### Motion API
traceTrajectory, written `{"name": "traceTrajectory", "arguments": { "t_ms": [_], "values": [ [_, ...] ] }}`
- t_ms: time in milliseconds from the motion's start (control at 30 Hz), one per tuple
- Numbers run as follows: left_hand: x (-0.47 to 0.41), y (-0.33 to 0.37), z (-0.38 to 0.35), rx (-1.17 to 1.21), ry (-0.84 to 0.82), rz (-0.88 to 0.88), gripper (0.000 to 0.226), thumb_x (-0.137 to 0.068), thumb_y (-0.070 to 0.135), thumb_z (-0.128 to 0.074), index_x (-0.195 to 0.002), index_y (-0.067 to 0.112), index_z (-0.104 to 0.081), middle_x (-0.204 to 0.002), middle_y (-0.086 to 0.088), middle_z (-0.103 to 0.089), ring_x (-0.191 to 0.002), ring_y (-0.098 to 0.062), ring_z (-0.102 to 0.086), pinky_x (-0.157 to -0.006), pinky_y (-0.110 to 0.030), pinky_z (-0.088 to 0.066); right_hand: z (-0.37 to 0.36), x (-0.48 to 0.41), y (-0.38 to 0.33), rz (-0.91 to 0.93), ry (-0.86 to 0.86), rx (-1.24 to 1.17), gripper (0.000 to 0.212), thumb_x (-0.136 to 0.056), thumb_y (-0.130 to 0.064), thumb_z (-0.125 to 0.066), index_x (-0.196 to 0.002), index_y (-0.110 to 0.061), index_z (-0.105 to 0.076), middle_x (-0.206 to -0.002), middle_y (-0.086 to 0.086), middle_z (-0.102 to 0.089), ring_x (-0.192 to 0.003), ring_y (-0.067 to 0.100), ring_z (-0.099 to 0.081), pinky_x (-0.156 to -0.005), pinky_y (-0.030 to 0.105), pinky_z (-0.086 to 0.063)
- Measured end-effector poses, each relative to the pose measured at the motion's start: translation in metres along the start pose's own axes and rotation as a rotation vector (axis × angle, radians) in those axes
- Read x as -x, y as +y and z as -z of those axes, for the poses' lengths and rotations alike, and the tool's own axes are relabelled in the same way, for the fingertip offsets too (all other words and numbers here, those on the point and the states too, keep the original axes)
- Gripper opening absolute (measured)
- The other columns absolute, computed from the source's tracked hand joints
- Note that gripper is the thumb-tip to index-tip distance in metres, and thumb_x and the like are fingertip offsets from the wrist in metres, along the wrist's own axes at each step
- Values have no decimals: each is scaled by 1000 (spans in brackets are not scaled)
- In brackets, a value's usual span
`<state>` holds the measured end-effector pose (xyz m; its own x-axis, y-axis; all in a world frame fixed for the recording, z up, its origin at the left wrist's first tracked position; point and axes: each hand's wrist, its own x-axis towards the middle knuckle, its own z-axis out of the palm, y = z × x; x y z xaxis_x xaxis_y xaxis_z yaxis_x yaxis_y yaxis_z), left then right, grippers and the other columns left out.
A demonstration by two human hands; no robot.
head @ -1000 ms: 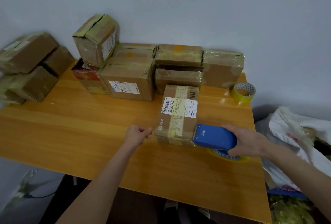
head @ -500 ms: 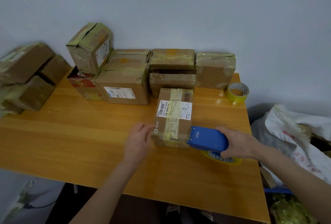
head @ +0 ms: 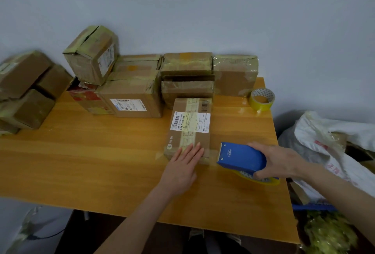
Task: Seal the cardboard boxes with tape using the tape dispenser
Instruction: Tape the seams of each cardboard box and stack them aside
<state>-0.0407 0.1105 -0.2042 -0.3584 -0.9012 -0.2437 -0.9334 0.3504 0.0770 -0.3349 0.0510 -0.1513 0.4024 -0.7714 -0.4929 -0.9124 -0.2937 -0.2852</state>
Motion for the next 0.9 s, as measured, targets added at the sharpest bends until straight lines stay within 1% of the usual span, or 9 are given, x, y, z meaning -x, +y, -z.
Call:
{"name": "traceTrajectory", "arguments": {
  "t_ms": [100, 167, 233, 300, 400, 600, 700, 800, 900],
  "values": [
    [-1, 0, 0, 14, 0, 1, 69, -101, 32, -34, -146, 30, 18, -155, 10, 22, -144, -10, 22, -120, -36, 11, 0, 1, 6, -15, -39, 37, 81, -71, -53, -67, -140, -46, -25, -104, -14, -60, -90, 9, -60, -78, 33, -54],
    [0, 1, -1, 24, 5, -5, 69, -101, 32, -34, -147, 30, 17, -155, 11, 22, -144, -10, 22, -119, -35, 13, 0, -4, 1, -4, -65, 79, 76, -73, -52, -67, -138, -44, -28, -102, -12, -61, -91, 12, -60, -76, 33, -54],
    [0, 1, -2, 30, 13, -12, 69, -101, 31, -36, -147, 30, 15, -156, 11, 20, -144, -10, 20, -120, -36, 11, 0, -9, -5, 3, -79, 110, 72, -74, -51, -66, -136, -43, -31, -98, -11, -60, -90, 14, -60, -70, 31, -51],
    [0, 0, -2, 39, 20, -13, 70, -100, 30, -38, -148, 30, 13, -156, 10, 18, -145, -11, 19, -121, -38, 7, 1, -16, -11, 2, -100, 128, 67, -73, -53, -65, -132, -41, -34, -94, -11, -59, -87, 15, -58, -68, 31, -49],
    [0, 3, 1, 30, 7, -6, 70, -101, 30, -36, -146, 31, 17, -155, 10, 21, -144, -11, 22, -120, -38, 9, 4, -27, -25, 2, -155, 186, 62, -73, -55, -63, -127, -39, -37, -94, -10, -58, -87, 18, -57, -66, 30, -46],
    [-1, 3, 1, 16, 6, -4, 70, -101, 29, -36, -145, 33, 18, -156, 10, 21, -144, -9, 21, -120, -36, 11, 11, -45, -39, 9, -226, 202, 60, -70, -57, -64, -121, -37, -41, -100, -8, -59, -91, 18, -57, -77, 36, -52],
    [-1, 1, 0, 16, -9, -3, 72, -100, 29, -37, -145, 34, 19, -156, 11, 22, -144, -9, 21, -120, -37, 10, 20, -48, -43, 9, -271, 204, 60, -70, -54, -66, -121, -36, -41, -100, -8, -58, -91, 17, -55, -72, 33, -49],
    [1, 1, 2, 12, -10, -10, 71, -101, 27, -37, -144, 34, 19, -155, 11, 23, -144, -9, 21, -121, -38, 8, 21, -52, -50, -17, -290, 203, 56, -67, -53, -66, -115, -31, -49, -95, -7, -59, -86, 17, -56, -64, 30, -45],
    [3, 2, 2, 25, -23, -23, 70, -101, 27, -36, -144, 34, 19, -155, 10, 22, -144, -11, 20, -121, -37, 9, 6, -50, -45, -37, -316, 337, 50, -63, -52, -64, -106, -26, -58, -84, -7, -61, -77, 15, -59, -56, 27, -42]
  ]
}}
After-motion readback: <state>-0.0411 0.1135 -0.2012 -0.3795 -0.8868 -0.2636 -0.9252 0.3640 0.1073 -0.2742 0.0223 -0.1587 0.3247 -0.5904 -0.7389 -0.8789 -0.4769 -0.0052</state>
